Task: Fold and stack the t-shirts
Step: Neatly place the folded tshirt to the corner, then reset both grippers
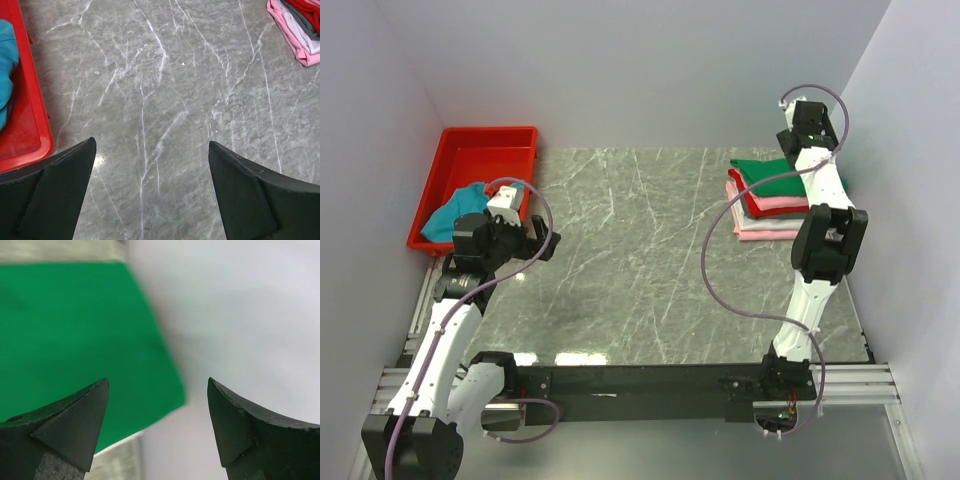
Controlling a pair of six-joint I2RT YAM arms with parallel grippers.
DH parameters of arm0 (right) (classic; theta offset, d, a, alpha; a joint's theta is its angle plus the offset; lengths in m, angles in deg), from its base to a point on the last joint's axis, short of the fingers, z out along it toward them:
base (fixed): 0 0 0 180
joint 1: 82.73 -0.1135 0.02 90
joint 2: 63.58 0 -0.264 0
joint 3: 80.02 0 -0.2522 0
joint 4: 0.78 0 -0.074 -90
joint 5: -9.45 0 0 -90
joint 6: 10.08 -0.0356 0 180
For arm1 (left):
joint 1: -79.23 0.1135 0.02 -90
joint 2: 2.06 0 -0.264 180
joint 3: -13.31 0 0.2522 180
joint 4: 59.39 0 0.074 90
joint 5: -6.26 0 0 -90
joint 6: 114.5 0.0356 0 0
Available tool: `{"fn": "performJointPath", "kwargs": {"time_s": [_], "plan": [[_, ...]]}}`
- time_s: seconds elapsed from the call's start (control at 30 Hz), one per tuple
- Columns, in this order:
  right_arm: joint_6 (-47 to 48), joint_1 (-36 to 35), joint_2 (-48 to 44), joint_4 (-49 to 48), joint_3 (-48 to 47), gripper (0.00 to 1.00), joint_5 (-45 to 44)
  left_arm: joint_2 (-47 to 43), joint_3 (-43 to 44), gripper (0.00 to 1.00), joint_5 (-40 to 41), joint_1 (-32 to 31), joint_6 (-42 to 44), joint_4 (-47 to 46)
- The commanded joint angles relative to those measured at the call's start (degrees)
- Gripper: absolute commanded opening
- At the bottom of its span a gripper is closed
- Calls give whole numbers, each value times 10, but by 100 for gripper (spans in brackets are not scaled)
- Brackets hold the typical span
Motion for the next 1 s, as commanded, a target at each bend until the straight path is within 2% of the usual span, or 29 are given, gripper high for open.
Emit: {"fn": "performJointPath", "kwargs": {"time_s": [0.0,0.03,0.07,0.17,0.23,0.33,0.47,0.6,0.63,0.73,0.83,0.87,0.97], "plan": [[-67,-29,-132,60,24,86,166,-6,2,99,1,-2,7,-7],[-76,-32,-153,73,42,86,209,-6,4,99,1,-2,6,-7],[-74,-39,-173,87,71,86,307,-6,4,99,-1,-2,5,-8],[-83,-49,-246,110,122,86,487,-8,5,99,13,-2,-7,-11],[-95,-62,-303,95,184,87,533,-11,7,99,28,-1,-17,-13],[-139,-72,-389,24,288,87,574,-19,8,99,69,-1,-46,-15],[-187,-74,-484,-55,418,88,541,-35,10,99,164,0,-89,-7],[-256,-73,-573,-112,502,89,441,-48,9,99,169,0,-90,-5],[-293,-68,-584,-107,512,92,411,-52,9,99,165,0,-83,-5],[-318,-56,-615,-74,528,94,435,-64,11,100,172,0,-71,3],[-358,-55,-678,-122,575,94,380,-80,3,99,202,-1,-68,5],[-380,-55,-708,-136,598,94,324,-88,2,99,205,-1,-68,3],[-445,-56,-736,-157,616,95,227,-100,-2,99,205,-2,-70,-1]]}}
